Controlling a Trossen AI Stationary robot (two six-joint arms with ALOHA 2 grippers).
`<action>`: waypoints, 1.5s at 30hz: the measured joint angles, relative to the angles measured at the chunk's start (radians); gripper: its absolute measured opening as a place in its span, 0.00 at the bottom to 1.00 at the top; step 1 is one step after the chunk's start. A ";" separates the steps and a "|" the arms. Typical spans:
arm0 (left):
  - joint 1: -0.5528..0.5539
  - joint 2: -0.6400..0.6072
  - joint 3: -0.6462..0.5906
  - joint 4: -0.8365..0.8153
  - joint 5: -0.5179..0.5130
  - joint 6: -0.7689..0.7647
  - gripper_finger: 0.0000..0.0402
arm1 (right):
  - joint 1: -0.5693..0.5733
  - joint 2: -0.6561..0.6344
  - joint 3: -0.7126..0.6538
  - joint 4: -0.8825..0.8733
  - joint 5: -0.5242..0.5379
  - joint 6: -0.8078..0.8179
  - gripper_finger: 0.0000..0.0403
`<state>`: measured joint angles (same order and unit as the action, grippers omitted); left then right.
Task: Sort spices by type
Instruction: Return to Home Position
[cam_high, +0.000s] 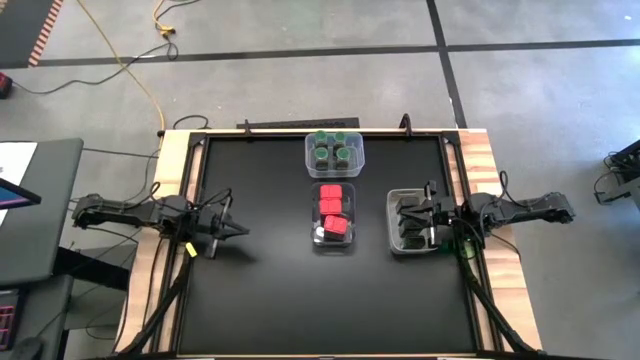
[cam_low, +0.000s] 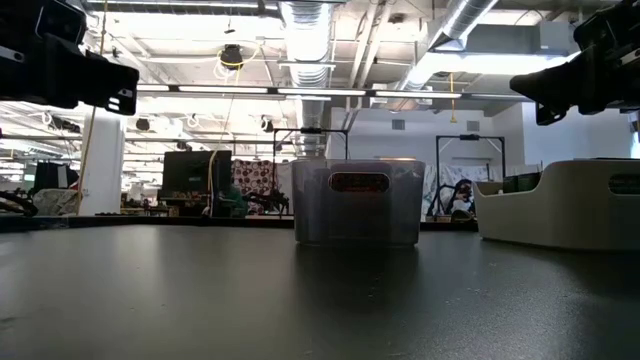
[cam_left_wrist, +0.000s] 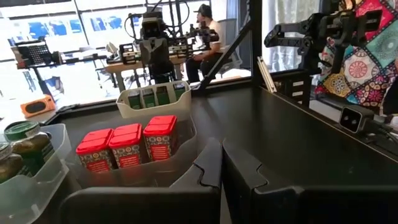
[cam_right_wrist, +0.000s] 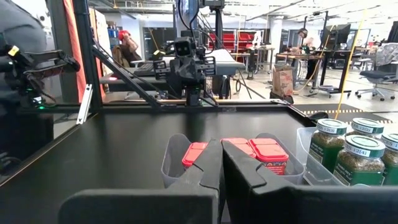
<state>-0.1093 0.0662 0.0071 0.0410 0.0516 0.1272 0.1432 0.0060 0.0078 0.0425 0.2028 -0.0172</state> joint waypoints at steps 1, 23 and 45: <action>0.000 0.000 0.000 0.000 0.000 0.000 0.00 | 0.000 0.000 0.000 0.000 0.000 0.000 0.09; -0.074 0.000 0.000 -0.004 -0.017 0.000 0.00 | 0.000 0.000 0.000 0.002 0.000 0.000 0.09; -0.074 0.000 0.000 -0.004 -0.013 0.000 0.00 | 0.000 0.000 0.000 0.002 0.000 -0.001 0.09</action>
<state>-0.1833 0.0662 0.0071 0.0372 0.0385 0.1276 0.1432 0.0059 0.0078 0.0444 0.2028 -0.0177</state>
